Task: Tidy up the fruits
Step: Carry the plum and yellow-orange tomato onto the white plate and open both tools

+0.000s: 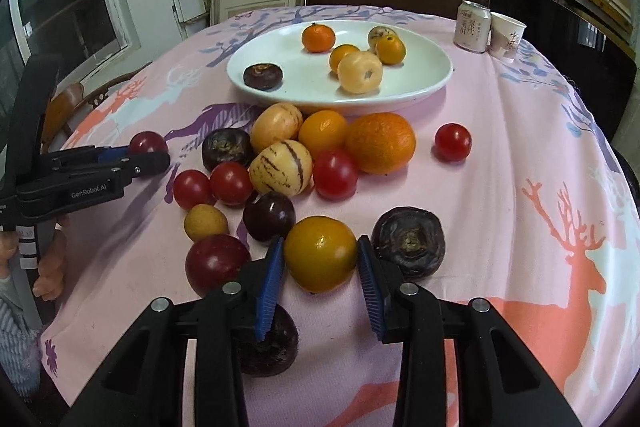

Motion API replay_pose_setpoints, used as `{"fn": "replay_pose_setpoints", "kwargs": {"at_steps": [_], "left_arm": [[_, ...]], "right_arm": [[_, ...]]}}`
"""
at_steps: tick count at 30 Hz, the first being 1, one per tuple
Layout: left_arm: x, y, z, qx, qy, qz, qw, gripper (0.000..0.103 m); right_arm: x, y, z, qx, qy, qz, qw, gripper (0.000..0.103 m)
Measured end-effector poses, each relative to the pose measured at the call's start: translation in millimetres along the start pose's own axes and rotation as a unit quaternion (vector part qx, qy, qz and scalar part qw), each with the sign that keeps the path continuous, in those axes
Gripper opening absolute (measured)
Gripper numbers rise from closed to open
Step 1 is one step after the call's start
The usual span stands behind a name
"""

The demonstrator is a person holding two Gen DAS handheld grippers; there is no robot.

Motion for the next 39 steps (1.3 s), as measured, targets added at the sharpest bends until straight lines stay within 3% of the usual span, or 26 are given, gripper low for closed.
{"fn": "replay_pose_setpoints", "kwargs": {"at_steps": [19, 22, 29, 33, 39], "left_arm": [[6, -7, 19, -0.038, 0.013, 0.021, 0.999, 0.04], [5, -29, 22, -0.042, 0.004, 0.007, 0.9991, 0.04], [7, -104, 20, -0.078, -0.012, 0.001, 0.9969, 0.04], [4, -134, -6, -0.076, -0.019, -0.001, 0.9969, 0.04], [7, -164, -50, -0.056, -0.01, 0.003, 0.9984, 0.04]], "right_arm": [[-22, -8, 19, -0.042, -0.022, -0.054, 0.997, 0.037], [-22, -26, 29, -0.062, -0.016, -0.053, 0.997, 0.037], [-17, -112, 60, -0.145, -0.032, -0.066, 0.987, 0.037], [-19, -142, 33, -0.141, -0.039, -0.08, 0.986, 0.037], [-33, -155, -24, -0.099, -0.026, -0.095, 0.99, 0.038]]}}
Point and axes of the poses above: each gripper's, at about its wrist camera, not at the fingertips, and z roughly against the way its jaws point, x to its left, y to its underside, the point moved 1 cm from there along -z, roughly the way its jaws point, and after that the axes turned 14 degrees about -z, right-handed, at the moved point
